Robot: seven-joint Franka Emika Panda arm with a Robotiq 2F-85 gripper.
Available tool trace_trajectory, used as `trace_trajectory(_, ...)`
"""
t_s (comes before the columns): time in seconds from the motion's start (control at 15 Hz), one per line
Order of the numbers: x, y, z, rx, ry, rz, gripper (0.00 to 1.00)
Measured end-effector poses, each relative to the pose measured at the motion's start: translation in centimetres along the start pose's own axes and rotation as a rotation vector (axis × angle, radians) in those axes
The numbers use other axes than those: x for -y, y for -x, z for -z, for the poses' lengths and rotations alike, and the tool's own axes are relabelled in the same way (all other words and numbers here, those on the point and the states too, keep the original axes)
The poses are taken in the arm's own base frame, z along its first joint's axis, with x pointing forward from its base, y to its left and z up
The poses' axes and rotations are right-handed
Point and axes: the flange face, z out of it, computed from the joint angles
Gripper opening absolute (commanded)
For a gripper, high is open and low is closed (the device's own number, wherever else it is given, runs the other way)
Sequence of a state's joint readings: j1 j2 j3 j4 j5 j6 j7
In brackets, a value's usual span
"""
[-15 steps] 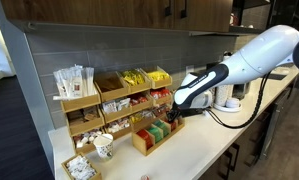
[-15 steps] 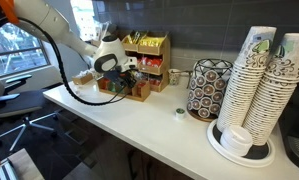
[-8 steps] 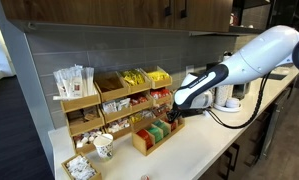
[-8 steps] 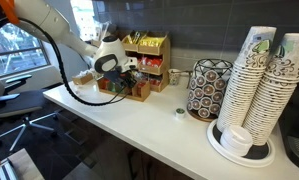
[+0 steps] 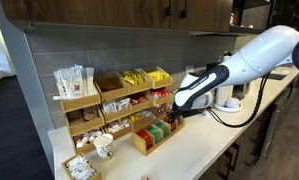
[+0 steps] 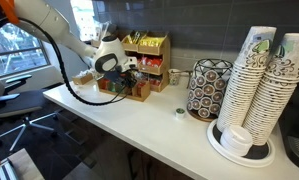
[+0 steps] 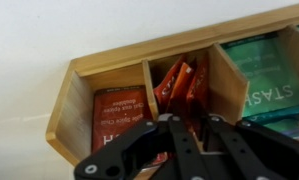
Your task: Put one red sachet on the counter
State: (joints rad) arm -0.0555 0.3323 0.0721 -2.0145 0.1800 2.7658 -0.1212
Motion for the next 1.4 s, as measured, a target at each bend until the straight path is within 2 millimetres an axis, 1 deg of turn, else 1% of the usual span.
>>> trace_trajectory(0.07,0.1,0.0,0.0,0.001,0.003,0.009,0.15)
trace_trajectory(0.27,0.4,0.0,0.0,0.002,0.011,0.031,0.0)
trace_trajectory(0.33,0.5,0.0,-0.1,0.003,0.013,0.036,0.03)
trace_trajectory(0.4,0.5,0.0,-0.1,0.004,0.014,0.042,0.0)
trace_trajectory(0.87,0.6,-0.1,0.2,0.0,0.026,0.056,0.0)
trace_trajectory(1.4,1.3,-1.0,3.2,-0.046,0.051,0.057,0.0)
